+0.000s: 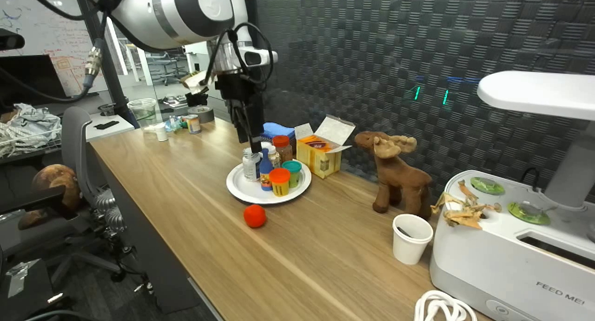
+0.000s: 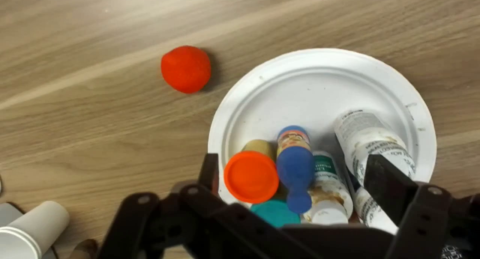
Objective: Put all the bottles and the orange ball in the plate
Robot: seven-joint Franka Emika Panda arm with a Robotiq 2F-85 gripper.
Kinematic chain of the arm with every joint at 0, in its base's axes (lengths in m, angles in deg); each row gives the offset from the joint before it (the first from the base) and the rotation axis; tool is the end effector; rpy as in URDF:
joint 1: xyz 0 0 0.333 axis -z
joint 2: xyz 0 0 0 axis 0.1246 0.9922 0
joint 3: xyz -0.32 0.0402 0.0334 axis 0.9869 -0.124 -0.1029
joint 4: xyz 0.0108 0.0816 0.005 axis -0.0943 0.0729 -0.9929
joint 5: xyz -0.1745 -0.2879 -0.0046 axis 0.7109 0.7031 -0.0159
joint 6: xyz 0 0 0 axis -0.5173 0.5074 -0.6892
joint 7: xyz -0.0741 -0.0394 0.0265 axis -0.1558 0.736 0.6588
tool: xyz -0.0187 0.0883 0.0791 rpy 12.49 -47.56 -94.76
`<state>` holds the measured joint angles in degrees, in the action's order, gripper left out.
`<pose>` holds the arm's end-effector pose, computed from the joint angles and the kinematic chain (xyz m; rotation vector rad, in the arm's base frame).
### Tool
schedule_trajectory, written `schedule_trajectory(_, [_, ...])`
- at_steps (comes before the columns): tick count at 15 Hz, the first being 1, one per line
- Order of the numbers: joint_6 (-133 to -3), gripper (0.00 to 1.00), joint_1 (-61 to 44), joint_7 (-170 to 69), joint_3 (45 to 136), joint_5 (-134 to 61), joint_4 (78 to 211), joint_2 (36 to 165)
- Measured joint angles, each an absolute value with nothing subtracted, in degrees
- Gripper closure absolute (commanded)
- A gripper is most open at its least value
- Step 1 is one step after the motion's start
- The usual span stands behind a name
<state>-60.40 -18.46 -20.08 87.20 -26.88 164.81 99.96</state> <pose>0.5516 0.0943 0.3610 2.9337 -0.4274 0.0640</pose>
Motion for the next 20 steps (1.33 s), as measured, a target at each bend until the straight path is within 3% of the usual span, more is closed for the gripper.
schedule_trajectory(9, [-75.8, 0.00, -14.9, -21.1, 88.4, -23.9, 183.3, 93.9])
schedule_trajectory(20, [-82.0, 0.00, -10.5, -27.1, 91.0, -23.6, 187.1, 94.5])
